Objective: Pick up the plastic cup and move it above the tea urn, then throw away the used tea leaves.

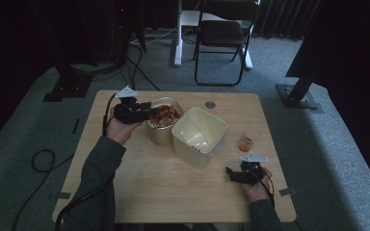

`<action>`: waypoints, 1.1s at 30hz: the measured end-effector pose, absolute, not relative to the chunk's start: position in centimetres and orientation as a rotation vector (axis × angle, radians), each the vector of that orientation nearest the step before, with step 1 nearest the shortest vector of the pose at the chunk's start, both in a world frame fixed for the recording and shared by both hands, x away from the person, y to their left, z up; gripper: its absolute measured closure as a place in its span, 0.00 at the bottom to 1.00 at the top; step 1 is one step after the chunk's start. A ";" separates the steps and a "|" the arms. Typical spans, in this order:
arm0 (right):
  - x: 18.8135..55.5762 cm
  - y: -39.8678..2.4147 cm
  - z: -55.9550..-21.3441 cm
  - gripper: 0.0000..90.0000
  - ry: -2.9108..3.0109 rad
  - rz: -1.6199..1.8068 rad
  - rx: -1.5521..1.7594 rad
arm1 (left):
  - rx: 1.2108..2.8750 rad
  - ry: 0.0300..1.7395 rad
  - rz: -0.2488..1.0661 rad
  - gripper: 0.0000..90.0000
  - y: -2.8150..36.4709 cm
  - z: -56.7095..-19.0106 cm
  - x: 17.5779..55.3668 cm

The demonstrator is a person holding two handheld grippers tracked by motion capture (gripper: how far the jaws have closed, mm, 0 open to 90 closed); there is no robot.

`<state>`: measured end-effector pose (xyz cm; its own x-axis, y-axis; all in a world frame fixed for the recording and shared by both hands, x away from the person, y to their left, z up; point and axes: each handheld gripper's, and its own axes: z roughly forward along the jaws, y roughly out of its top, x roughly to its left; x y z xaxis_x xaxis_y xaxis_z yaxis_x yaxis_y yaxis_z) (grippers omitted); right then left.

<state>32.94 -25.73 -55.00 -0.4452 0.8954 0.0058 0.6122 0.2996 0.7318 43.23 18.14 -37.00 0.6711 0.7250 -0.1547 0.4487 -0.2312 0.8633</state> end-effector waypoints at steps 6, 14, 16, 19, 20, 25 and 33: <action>33.0 -25.6 -55.0 0.14 2.195 0.946 1.331 | 1.837 0.951 0.371 0.60 19.9 -37.4 43.7; 33.1 -25.7 -54.5 0.25 2.195 0.893 1.367 | 1.786 0.956 0.492 0.57 21.7 -38.1 43.8; 33.1 -25.9 -54.4 0.25 2.176 0.886 1.369 | 1.780 0.958 0.502 0.56 21.8 -38.2 43.7; 33.1 -27.0 -53.5 0.31 2.108 0.911 1.418 | 1.769 0.970 0.525 0.56 22.4 -38.6 43.8; 33.1 -27.2 -53.3 0.32 2.104 0.916 1.422 | 1.767 0.978 0.524 0.56 22.6 -38.8 43.8; 33.3 -28.5 -52.3 0.33 2.011 0.940 1.459 | 1.781 0.990 0.504 0.54 23.1 -39.3 44.0; 35.4 -29.8 -51.3 0.26 1.930 0.945 1.449 | 1.773 1.006 0.498 0.54 23.4 -39.7 44.1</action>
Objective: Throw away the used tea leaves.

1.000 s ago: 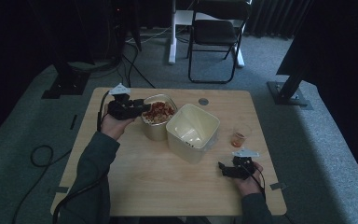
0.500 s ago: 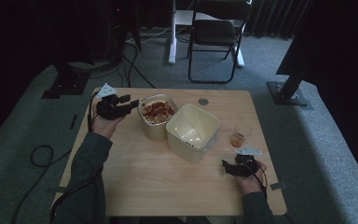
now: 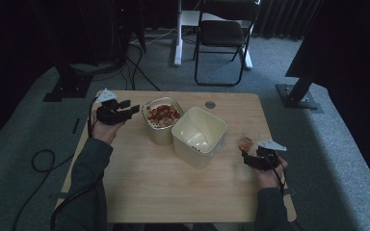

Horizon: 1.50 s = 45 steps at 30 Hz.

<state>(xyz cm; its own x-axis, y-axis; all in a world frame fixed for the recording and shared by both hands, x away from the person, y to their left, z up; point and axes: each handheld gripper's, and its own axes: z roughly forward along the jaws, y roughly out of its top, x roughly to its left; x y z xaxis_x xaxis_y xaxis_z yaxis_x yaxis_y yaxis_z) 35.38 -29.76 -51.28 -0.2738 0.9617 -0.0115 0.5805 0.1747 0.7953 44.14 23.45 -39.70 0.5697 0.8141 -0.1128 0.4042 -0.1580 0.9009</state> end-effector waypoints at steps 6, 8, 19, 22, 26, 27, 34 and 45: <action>37.3 -29.7 -51.0 0.25 1.888 0.939 1.428 | 1.770 1.006 0.494 0.54 23.5 -39.9 44.2; 38.5 -30.0 -51.3 0.27 1.865 0.967 1.435 | 1.781 1.007 0.483 0.53 23.4 -40.0 44.3; 40.2 -30.9 -52.3 0.29 1.815 1.177 1.459 | 1.778 1.009 0.462 0.52 23.1 -40.6 44.5; 40.5 -31.2 -52.4 0.31 1.804 1.224 1.461 | 1.770 1.021 0.436 0.51 23.0 -40.7 44.6; 40.4 -31.2 -52.3 0.35 1.813 1.221 1.448 | 1.765 1.023 0.413 0.51 23.0 -40.7 44.7; 40.3 -31.1 -52.1 0.36 1.823 1.206 1.436 | 1.766 1.023 0.413 0.51 23.0 -40.7 44.8; 40.4 -30.3 -48.3 0.36 1.843 1.179 1.351 | 1.776 1.010 0.440 0.51 22.4 -40.4 45.0; 42.7 -27.2 -41.2 0.37 1.896 1.208 1.229 | 1.796 0.974 0.473 0.49 21.4 -39.8 45.2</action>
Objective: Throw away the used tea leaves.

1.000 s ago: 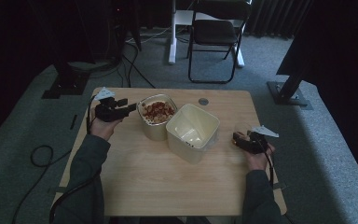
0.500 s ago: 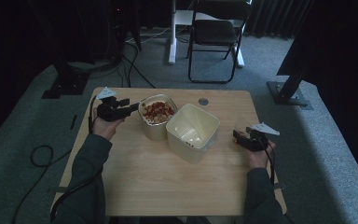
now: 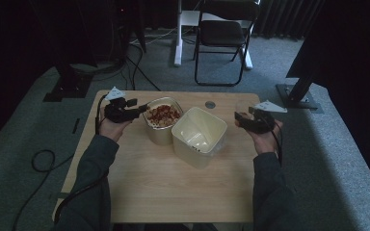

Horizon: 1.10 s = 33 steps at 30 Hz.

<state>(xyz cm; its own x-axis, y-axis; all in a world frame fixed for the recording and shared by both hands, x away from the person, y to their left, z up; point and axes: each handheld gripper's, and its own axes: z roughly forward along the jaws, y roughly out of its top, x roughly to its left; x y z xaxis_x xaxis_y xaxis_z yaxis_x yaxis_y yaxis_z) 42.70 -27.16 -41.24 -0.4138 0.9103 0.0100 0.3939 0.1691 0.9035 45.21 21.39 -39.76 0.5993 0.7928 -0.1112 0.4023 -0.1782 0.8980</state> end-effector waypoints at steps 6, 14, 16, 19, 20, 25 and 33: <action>44.3 -23.9 -37.5 0.37 1.938 1.308 1.160 | 1.812 0.931 0.497 0.44 20.0 -39.7 45.3; 46.1 -19.1 -34.5 0.37 1.992 1.360 1.075 | 1.798 0.896 0.518 0.34 18.3 -39.3 45.5; 46.3 -18.5 -34.3 0.37 1.996 1.366 1.072 | 1.810 0.882 0.533 0.34 17.7 -39.2 45.5; 46.9 -16.2 -33.6 0.37 2.020 1.395 1.046 | 1.814 0.850 0.530 0.32 16.6 -38.9 45.6; 47.1 -15.7 -33.5 0.37 2.029 1.405 1.038 | 1.814 0.843 0.530 0.32 16.3 -38.9 45.6; 47.5 -12.7 -33.2 0.38 2.087 1.423 0.993 | 1.819 0.795 0.517 0.30 14.9 -39.0 45.4; 47.6 -8.8 -32.9 0.38 2.150 1.476 0.951 | 1.841 0.707 0.533 0.29 12.7 -38.9 44.9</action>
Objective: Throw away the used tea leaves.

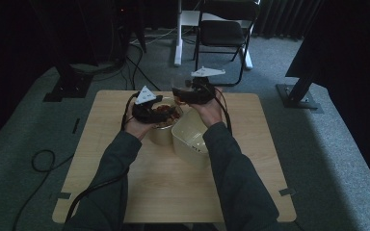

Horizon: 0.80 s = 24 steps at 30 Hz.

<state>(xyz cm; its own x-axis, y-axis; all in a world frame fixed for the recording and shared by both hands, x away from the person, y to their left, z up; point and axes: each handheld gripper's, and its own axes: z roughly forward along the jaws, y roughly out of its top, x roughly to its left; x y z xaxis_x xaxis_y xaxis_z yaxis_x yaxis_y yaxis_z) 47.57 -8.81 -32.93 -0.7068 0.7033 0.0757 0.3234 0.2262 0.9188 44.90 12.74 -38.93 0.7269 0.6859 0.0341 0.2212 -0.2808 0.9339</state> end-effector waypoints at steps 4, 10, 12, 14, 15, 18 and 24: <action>47.6 -7.7 -32.8 0.38 2.170 1.540 0.951 | 1.850 0.707 0.534 0.29 12.1 -39.0 45.2; 47.3 -6.7 -32.7 0.38 2.203 1.565 0.920 | 1.872 0.750 0.551 0.44 11.5 -39.1 45.9; 47.2 -6.6 -32.7 0.38 2.208 1.562 0.914 | 1.871 0.754 0.547 0.45 11.4 -39.1 46.0; 47.3 -6.6 -32.7 0.38 2.209 1.562 0.918 | 1.862 0.749 0.545 0.44 11.5 -39.2 46.0; 47.3 -6.6 -32.7 0.38 2.214 1.575 0.926 | 1.856 0.746 0.534 0.43 11.6 -39.2 46.0; 47.3 -6.6 -32.7 0.38 2.218 1.588 0.935 | 1.851 0.728 0.507 0.38 11.7 -39.2 46.2; 47.3 -6.5 -32.5 0.38 2.222 1.575 0.925 | 1.880 0.744 0.545 0.46 11.5 -39.2 46.3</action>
